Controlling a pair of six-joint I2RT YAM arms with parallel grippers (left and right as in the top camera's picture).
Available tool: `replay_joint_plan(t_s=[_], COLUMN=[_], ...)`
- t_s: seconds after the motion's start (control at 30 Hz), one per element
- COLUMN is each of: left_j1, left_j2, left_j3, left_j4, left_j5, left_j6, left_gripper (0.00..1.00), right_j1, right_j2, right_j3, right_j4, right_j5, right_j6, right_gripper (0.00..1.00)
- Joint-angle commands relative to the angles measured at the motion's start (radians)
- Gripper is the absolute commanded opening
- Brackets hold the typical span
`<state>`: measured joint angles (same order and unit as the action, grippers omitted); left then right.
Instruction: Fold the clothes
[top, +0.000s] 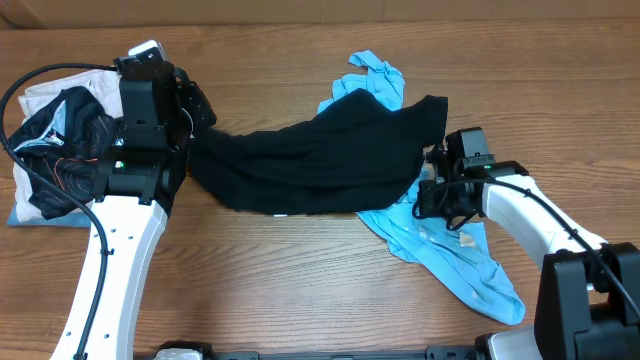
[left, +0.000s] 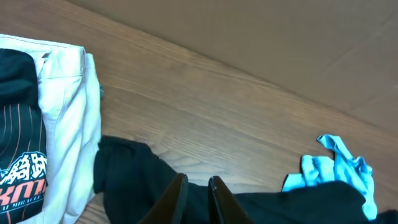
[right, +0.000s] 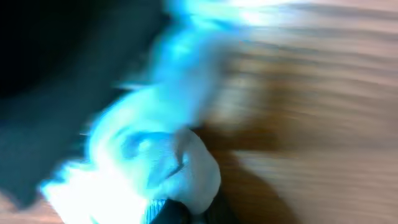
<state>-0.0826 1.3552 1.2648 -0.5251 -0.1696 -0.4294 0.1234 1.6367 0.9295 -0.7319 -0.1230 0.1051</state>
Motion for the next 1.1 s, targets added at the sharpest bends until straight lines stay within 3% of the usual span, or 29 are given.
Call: replay_joint_plan(t_s=[0.0,0.13,0.33,0.43,0.6,0.77,0.87,1.07], left_j1=[0.005,0.005,0.005,0.003,-0.012,-0.167,-0.295,-0.412], left_j2=[-0.008,-0.008,-0.008,-0.008,0.012,0.122,0.241,0.459], left_j3=[0.026,0.026,0.026,0.026,0.026,0.025,0.025,0.025], left_j4=[0.001,0.001,-0.009,-0.034,-0.101,-0.19,-0.21,-0.175], left_j5=[-0.021,-0.022,-0.021,0.023,0.284,0.418,0.434,0.43], left_j6=[0.046,0.052,0.052,0.051,0.044,0.018,-0.1,-0.308], left_gripper=[0.16,0.15,0.15,0.15,0.26,0.5,0.56,0.64], right_j1=[-0.134,-0.334,-0.576,-0.602,-0.595,-0.595,-0.595,-0.596], right_j2=[-0.002,-0.002,-0.002,-0.002,0.002,0.004,0.004,0.004], right_j3=[0.209,0.484,0.754,0.757,0.718,0.71,0.71,0.71], right_j4=[-0.073,-0.251,-0.345,-0.362,-0.371,-0.401,-0.409,-0.409], right_j5=[0.365,0.485,0.487,0.469,0.466,0.466,0.466,0.466], right_j6=[0.216,0.399,0.45,0.449,0.449,0.445,0.444,0.441], right_gripper=[0.04,0.04,0.04,0.04,0.04,0.04,0.04,0.04])
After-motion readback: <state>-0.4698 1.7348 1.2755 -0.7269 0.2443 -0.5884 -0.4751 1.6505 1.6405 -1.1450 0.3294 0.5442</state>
